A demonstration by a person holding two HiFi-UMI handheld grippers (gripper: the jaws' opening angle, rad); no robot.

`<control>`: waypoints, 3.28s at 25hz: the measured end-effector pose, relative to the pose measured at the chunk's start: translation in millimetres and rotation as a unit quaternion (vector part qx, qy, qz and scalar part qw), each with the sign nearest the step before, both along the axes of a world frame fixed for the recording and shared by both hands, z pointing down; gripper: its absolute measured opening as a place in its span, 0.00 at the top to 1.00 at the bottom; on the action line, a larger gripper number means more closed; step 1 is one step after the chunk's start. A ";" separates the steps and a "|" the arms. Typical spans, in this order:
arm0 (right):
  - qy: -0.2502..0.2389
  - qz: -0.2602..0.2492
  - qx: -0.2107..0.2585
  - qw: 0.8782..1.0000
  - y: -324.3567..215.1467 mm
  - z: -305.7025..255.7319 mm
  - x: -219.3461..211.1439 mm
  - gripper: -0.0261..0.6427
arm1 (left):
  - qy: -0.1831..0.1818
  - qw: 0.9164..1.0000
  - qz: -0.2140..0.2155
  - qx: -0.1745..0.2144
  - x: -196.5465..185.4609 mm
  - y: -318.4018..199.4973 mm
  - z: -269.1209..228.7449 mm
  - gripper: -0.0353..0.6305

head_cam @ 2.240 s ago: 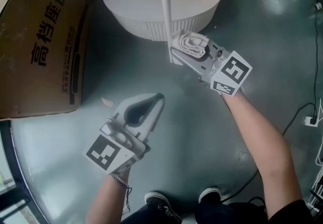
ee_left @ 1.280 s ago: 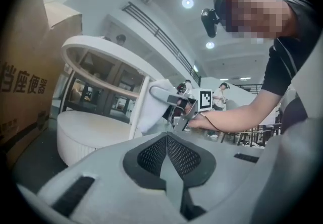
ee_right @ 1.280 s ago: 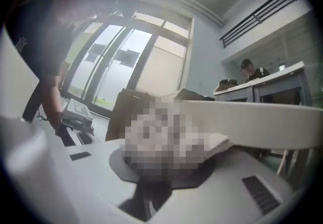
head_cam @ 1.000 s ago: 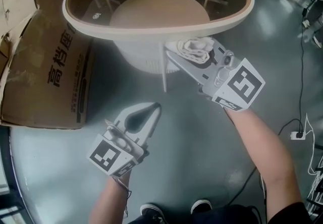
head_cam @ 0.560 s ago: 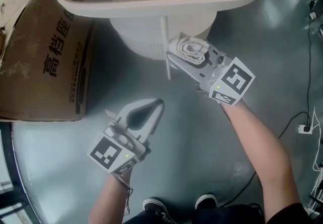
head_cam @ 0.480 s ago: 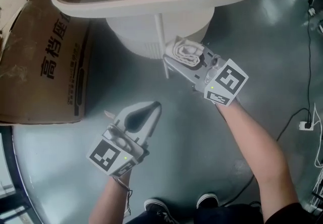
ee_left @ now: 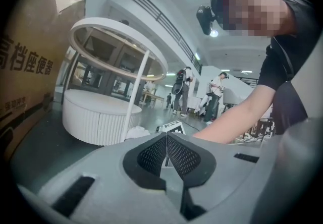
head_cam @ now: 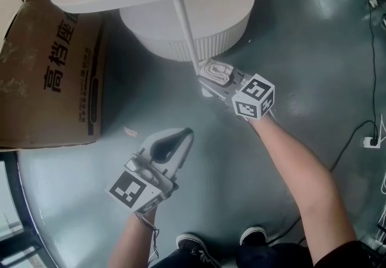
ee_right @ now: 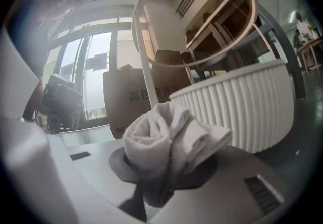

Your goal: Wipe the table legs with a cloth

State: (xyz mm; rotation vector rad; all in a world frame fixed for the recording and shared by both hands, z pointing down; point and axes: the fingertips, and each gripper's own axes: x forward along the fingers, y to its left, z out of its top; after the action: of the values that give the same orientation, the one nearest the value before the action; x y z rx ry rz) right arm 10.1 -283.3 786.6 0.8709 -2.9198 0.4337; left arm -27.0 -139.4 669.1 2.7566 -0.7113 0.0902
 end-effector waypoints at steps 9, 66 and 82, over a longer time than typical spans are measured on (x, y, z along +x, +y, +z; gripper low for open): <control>0.008 0.036 0.006 0.999 -3.8 -92.4 42.4 0.83 | 0.022 0.999 0.011 0.023 4.8 -17.8 -32.2 0.94; 0.012 -0.093 0.281 0.955 11.7 -269.4 -3.4 0.83 | 0.059 0.997 -0.016 0.047 -2.3 -38.5 -51.9 0.94; -0.001 -0.062 0.075 0.995 29.9 -33.1 -24.4 0.83 | 0.024 1.000 -0.008 -0.005 -16.1 -10.5 1.7 0.94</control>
State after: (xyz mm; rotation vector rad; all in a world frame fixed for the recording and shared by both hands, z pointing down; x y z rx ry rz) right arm -14.4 -253.5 753.4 0.7000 -3.0179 0.2100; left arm -43.1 -149.9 670.8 2.7342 -0.7171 0.0232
